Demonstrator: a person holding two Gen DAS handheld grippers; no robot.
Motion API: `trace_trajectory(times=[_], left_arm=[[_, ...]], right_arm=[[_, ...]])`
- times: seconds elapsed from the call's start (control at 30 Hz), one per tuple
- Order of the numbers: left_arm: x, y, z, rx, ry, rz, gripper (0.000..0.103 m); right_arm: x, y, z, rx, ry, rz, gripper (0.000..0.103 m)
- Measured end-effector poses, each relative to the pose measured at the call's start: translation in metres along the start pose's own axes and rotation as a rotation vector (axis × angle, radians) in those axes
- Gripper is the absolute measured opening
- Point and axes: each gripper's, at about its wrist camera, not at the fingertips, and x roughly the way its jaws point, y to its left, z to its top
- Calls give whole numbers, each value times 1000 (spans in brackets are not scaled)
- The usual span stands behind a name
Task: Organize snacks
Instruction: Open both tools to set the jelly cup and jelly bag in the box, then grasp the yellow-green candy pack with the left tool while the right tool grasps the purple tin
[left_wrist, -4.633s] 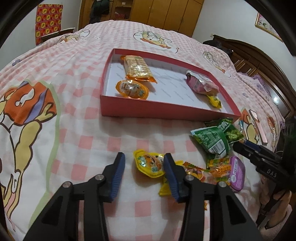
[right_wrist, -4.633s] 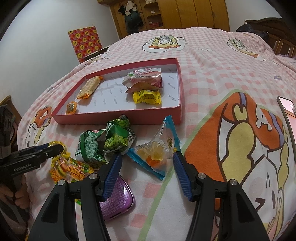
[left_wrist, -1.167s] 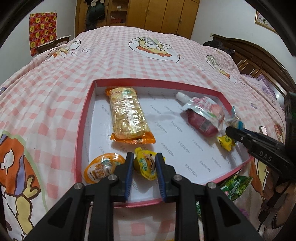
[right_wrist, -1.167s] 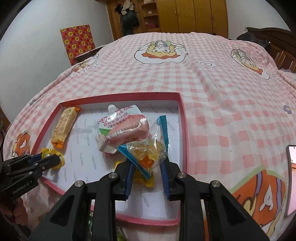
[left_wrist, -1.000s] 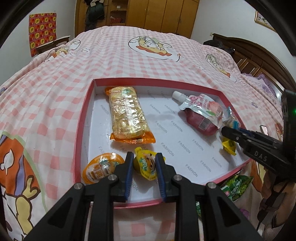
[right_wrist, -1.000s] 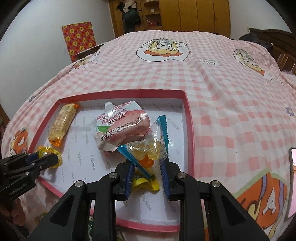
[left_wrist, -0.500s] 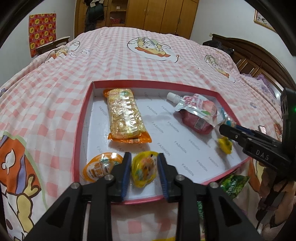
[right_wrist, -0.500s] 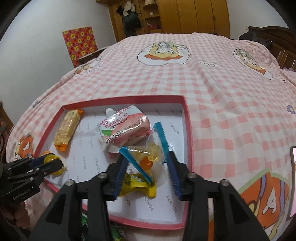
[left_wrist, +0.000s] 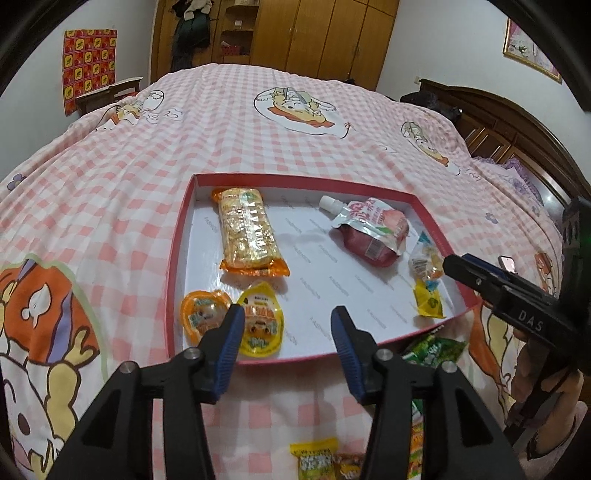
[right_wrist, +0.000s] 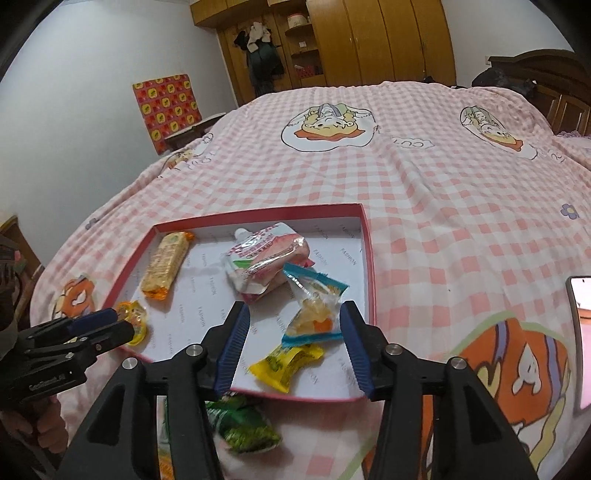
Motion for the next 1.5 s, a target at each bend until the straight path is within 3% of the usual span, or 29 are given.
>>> trace_trajectory(times=[0.57, 1.5], left_arm=[[-35, -5, -29, 6, 21, -15, 53], [-34, -1, -78, 1, 114, -34, 53]], right_arm=[[-33, 20, -37, -6, 42, 49, 54], [-55, 29, -101, 5, 173, 75, 54]])
